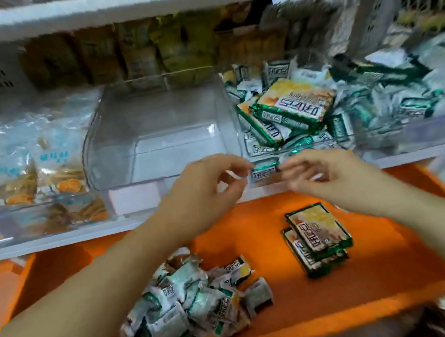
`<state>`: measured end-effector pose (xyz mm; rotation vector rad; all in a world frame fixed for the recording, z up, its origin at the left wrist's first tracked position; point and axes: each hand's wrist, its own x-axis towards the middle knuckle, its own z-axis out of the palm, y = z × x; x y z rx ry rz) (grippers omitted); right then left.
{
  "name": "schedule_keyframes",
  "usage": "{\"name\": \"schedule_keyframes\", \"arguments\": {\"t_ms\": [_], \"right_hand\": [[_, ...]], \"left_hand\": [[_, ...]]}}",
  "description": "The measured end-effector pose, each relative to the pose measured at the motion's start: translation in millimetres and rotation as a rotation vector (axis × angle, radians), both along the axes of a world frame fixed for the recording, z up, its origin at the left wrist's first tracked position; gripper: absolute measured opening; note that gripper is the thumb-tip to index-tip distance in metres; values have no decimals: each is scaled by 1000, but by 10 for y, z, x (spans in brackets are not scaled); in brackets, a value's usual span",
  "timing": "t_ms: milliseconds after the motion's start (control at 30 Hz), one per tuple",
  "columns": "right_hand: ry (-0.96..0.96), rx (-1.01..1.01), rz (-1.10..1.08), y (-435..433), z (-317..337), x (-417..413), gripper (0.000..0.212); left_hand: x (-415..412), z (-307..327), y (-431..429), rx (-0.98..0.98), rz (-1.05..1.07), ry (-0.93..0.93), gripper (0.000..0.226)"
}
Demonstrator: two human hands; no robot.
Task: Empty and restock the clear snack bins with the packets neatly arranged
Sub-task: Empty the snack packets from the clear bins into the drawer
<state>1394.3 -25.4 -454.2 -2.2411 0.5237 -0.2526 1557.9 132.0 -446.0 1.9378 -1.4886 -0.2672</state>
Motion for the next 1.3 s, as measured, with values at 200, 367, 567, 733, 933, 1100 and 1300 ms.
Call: {"name": "schedule_keyframes", "arguments": {"t_ms": [200,367,567,733,933,1100,1300], "right_hand": [[-131,-167,-353,-735,-91,-572,36],[63,-256,-354,-1017,-185,-665,59],[28,-175,-301,-1137,-165,-738,54],[-251,-121,-463,-1157,-95,-680,27],[-327,137,-376,-997,-47,-488,16],[-343,214,-376,-934,-66,-407,14],[-306,204,-359,-945,-17,-312,14]], "left_hand": [[-28,312,-985,65,-20,-321,36],[53,107,-1676,384,36,-739,71],[168,-13,-2026,308,-3,-774,67],[223,25,-1911,18,-65,-768,29],[244,54,-1783,47,-24,-641,17],[243,230,-1969,277,271,-54,66],[259,256,-2081,450,344,147,85]]}}
